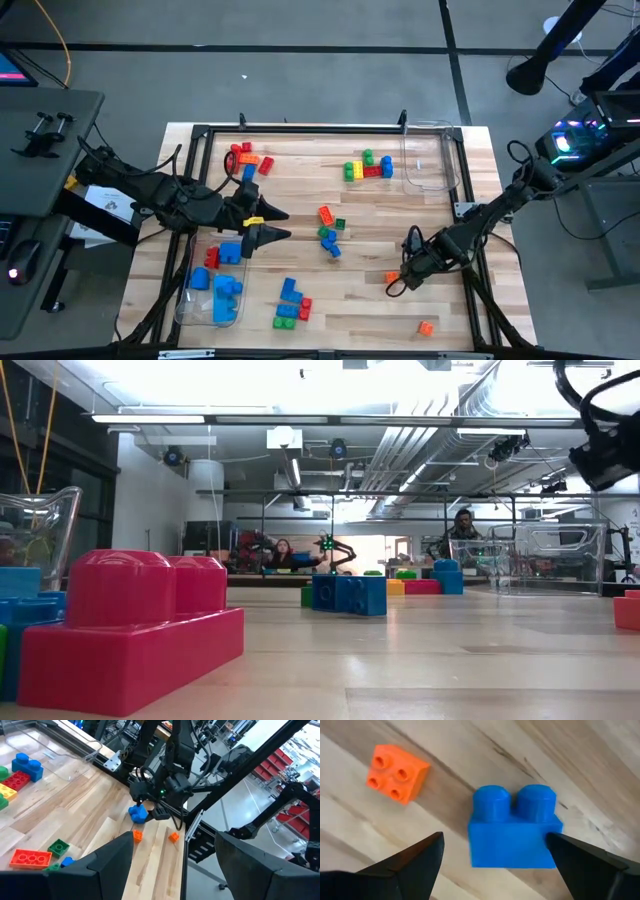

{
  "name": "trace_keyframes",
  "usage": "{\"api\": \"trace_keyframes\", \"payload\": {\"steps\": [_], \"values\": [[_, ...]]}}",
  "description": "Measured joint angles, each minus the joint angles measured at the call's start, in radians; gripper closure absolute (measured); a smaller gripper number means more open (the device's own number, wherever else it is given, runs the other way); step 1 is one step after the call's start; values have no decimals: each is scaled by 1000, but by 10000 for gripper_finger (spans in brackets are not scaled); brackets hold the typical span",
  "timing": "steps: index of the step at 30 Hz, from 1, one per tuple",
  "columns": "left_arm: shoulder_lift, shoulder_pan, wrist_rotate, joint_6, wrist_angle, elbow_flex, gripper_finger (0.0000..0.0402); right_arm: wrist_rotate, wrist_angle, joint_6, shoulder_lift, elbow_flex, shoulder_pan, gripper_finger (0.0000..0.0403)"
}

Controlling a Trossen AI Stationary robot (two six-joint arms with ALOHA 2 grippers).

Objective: Sort blocks by size
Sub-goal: Put the large blue game piece into the bottom transparent bin

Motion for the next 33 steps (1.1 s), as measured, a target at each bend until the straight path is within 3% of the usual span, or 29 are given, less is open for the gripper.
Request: {"api": "trace_keyframes", "payload": {"steps": [10,14,19,24,27,33], "values": [[0,0,-10,1,-6,0,135,66,-45,-34,0,74,11,47],[0,0,-16,2,-5,0,135,142,-43,-100,0,74,-12,47],[0,0,-17,2,-6,0,135,97,-42,-118,0,75,-24,44],[0,0,-17,2,-8,0,135,39,-83,-168,15,76,-24,11],[0,0,-17,2,-8,0,135,66,-136,-169,41,76,-22,9],[0,0,-17,2,-11,0,135,-15,-151,-71,45,76,-20,13]]}}
